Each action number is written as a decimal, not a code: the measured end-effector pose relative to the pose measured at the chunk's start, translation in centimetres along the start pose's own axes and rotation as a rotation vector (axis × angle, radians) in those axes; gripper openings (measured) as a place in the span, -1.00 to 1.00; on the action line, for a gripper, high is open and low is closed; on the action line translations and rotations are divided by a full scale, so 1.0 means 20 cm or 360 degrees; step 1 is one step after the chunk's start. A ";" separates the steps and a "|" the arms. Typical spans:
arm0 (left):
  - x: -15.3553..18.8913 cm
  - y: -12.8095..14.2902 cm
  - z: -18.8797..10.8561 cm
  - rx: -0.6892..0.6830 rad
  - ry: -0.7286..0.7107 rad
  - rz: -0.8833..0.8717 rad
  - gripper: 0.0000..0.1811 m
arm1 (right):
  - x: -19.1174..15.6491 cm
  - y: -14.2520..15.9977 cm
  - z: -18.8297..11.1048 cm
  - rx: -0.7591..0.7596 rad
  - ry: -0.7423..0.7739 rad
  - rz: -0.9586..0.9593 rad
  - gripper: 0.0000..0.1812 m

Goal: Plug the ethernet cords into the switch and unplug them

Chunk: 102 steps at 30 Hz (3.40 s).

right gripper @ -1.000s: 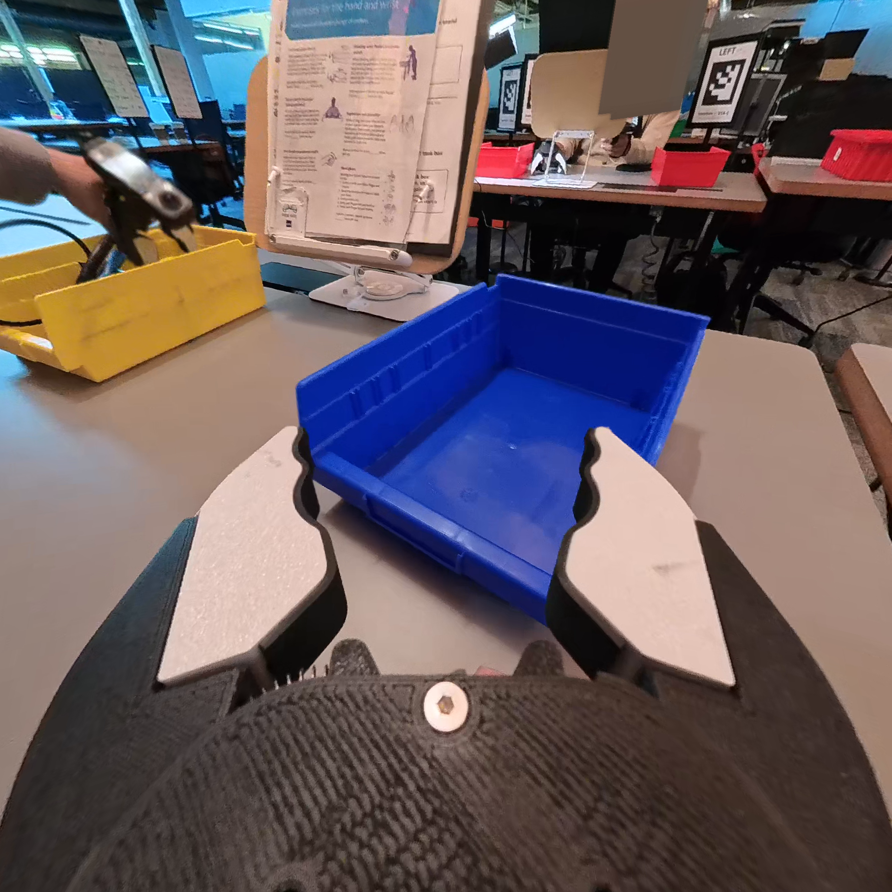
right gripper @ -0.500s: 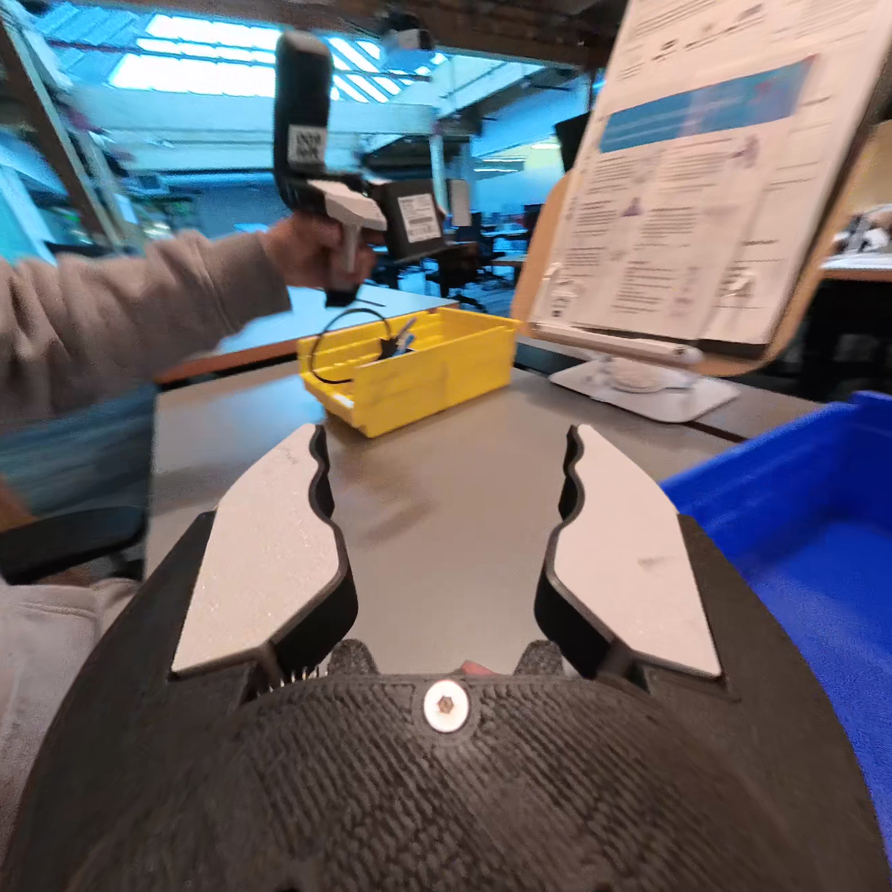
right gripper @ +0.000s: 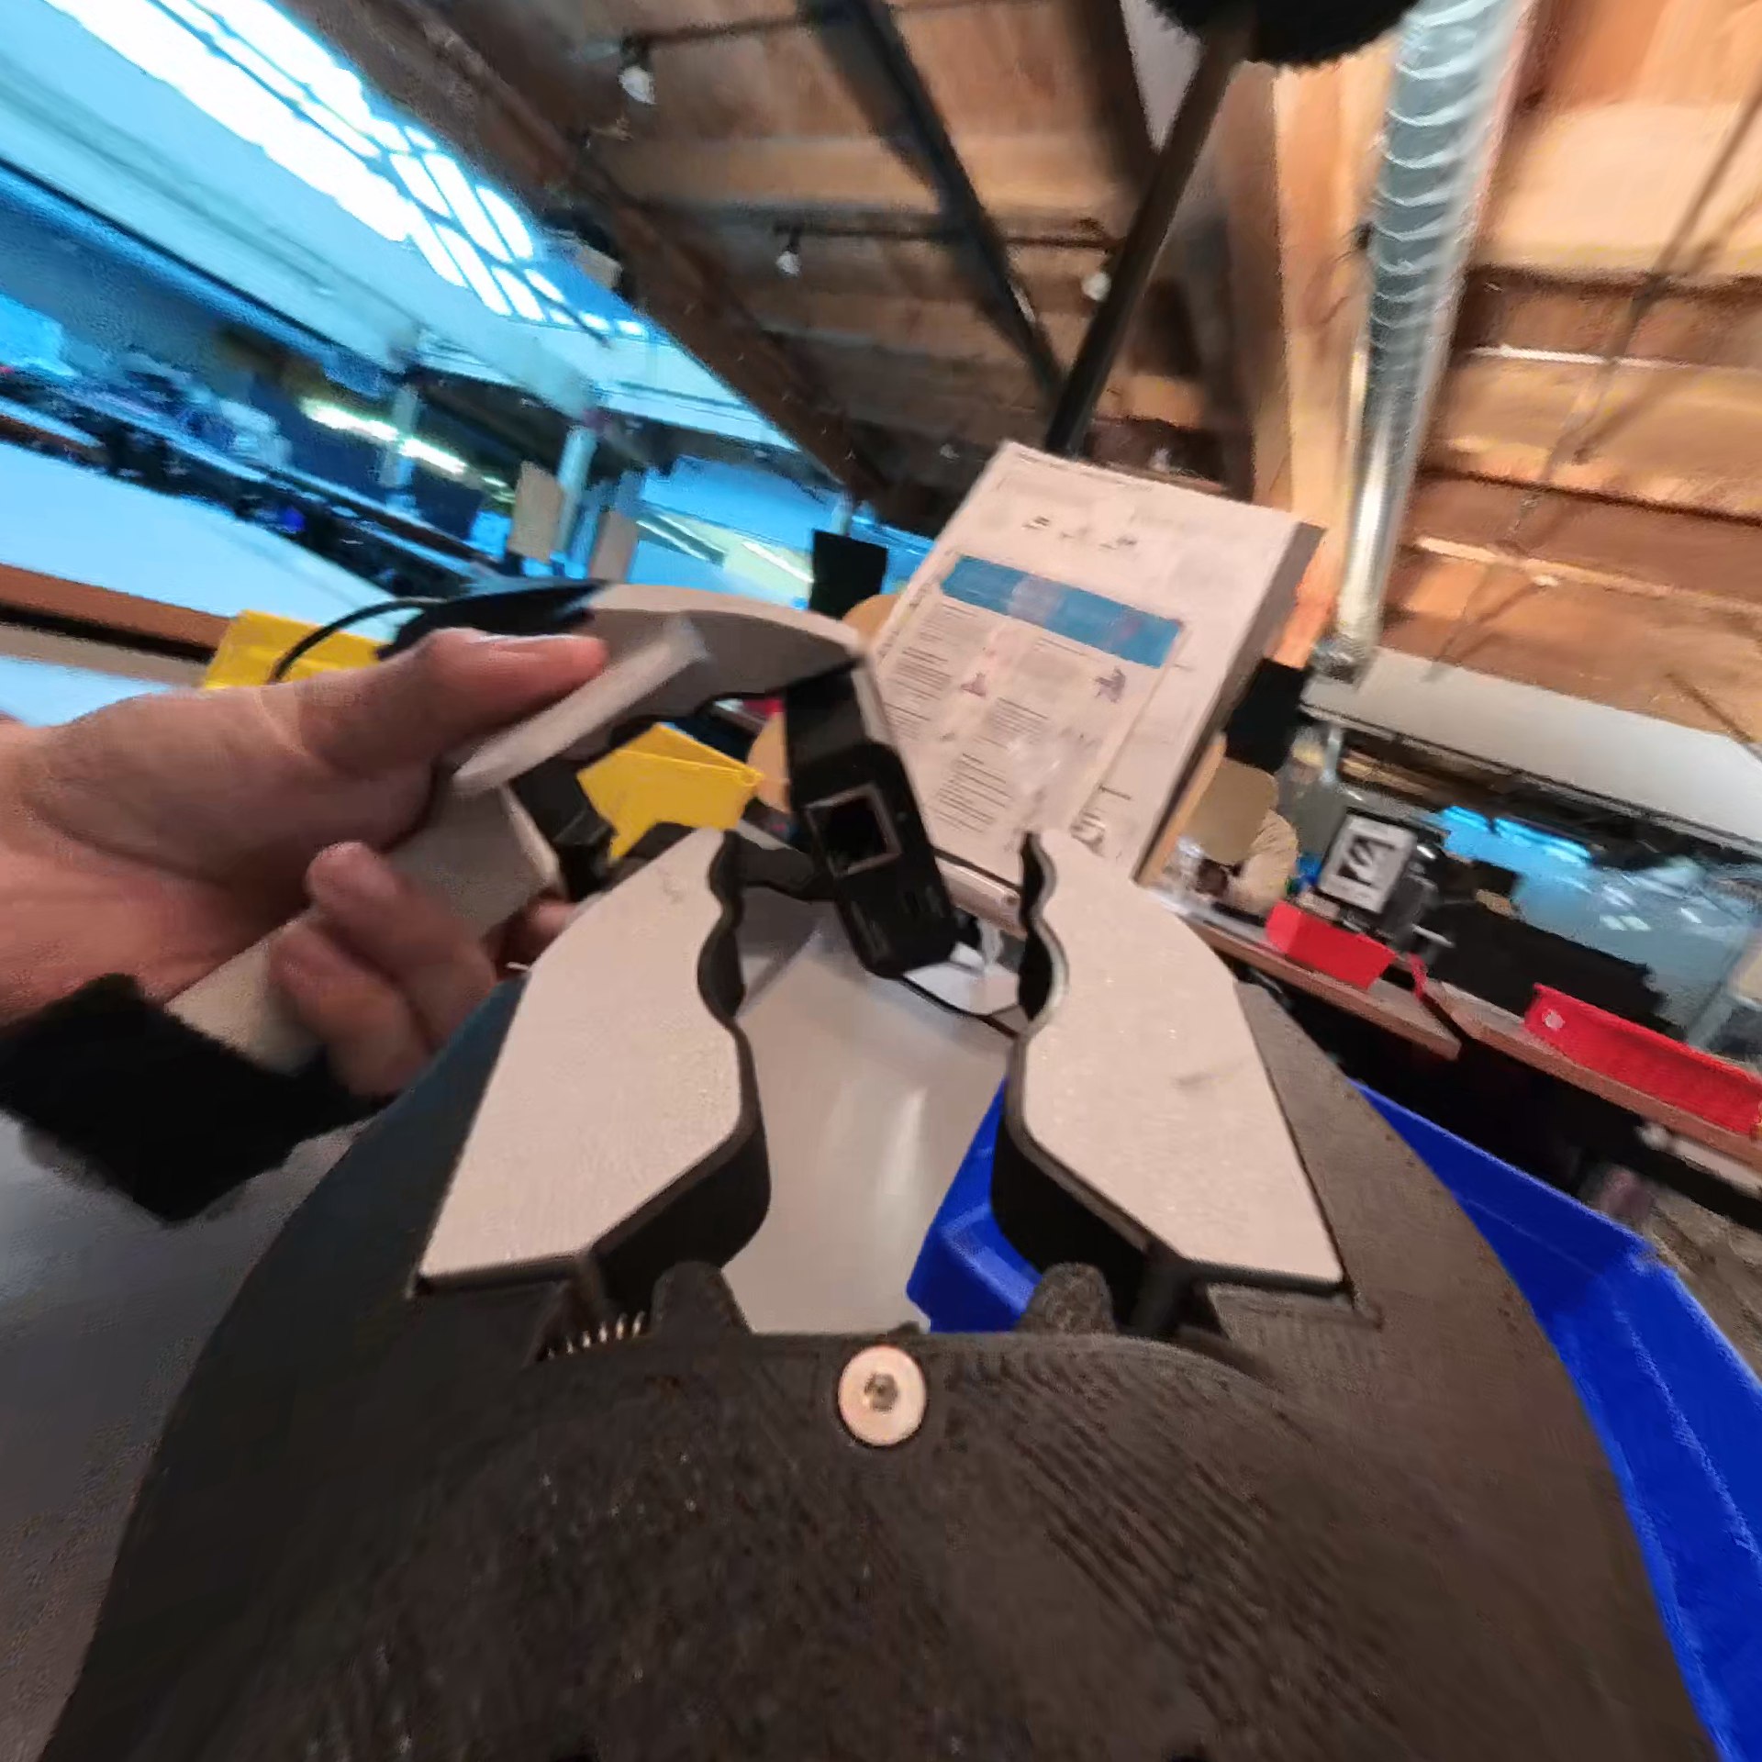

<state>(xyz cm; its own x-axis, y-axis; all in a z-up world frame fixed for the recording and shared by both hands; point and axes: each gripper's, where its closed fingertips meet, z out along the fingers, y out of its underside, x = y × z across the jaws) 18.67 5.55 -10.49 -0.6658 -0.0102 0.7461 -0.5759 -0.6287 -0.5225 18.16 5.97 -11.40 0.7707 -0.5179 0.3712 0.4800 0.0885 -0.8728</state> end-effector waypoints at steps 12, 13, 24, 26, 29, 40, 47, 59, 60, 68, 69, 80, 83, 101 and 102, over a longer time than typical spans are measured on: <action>-0.02 0.07 -0.07 -0.0653 -0.0150 0.0365 -0.02 | -0.02 -0.02 -0.06 -0.0066 -0.0210 -0.0568 -0.75; -0.02 0.09 -0.11 -0.0818 -0.0175 0.0425 0.00 | -0.04 -0.03 -0.06 -0.0060 -0.0256 -0.0585 -0.75; 0.05 0.19 -0.32 -0.1440 -0.0125 0.0433 -0.34 | -0.24 -0.01 -0.05 -0.0095 -0.0615 -0.0568 -0.75; 0.04 0.19 -0.33 -0.1399 -0.0136 0.0523 -0.34 | -0.25 0.01 -0.05 -0.0118 -0.0637 -0.0559 -0.73; 0.03 0.16 -0.33 -0.1287 -0.0161 0.0648 -0.34 | -0.21 -0.04 -0.03 0.0012 -0.0557 -0.0258 -0.44; 0.00 0.09 -0.30 -0.1083 -0.0172 0.1439 -0.35 | -0.23 0.00 0.01 -0.0051 -0.0790 0.0985 -0.21; -0.03 0.14 -0.30 -0.1165 -0.0152 0.1422 -0.35 | -0.20 0.01 0.00 0.0004 -0.0703 0.0893 -0.31; 0.00 0.14 -0.27 -0.0999 -0.0141 0.1337 -0.33 | -0.20 -0.02 -0.02 0.0113 -0.0754 0.0847 -0.36; 0.00 0.14 -0.27 -0.0986 -0.0152 0.1351 -0.33 | -0.20 -0.02 -0.02 0.0110 -0.0752 0.0831 -0.36; -0.02 0.15 -0.32 -0.0991 -0.0202 0.1339 -0.34 | -0.23 0.01 -0.01 0.0057 -0.0773 0.0770 -0.36; -0.02 0.16 -0.32 -0.1008 -0.0207 0.1342 -0.34 | -0.23 0.00 -0.02 0.0062 -0.0785 0.0774 -0.36; -0.03 0.20 -0.33 -0.1170 -0.0211 0.1350 -0.36 | -0.25 0.01 -0.05 0.0062 -0.0861 0.0885 -0.34; -0.05 0.23 -0.31 -0.1242 -0.0223 0.1380 -0.36 | -0.28 0.02 -0.03 0.0032 -0.0843 0.0849 -0.29; -0.03 0.20 -0.25 -0.1049 -0.0163 0.1349 -0.36 | -0.22 0.02 -0.06 0.0101 -0.0827 0.0897 -0.29; -0.03 0.20 -0.24 -0.1042 -0.0168 0.1358 -0.36 | -0.21 0.01 -0.06 0.0108 -0.0841 0.0907 -0.32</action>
<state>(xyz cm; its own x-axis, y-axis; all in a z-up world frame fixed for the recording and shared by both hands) 14.46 6.86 -15.04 -0.9411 -0.3348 0.0469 -0.1041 0.1549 -0.9824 14.45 7.14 -13.63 0.9953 0.0957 -0.0124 -0.0388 0.2799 -0.9592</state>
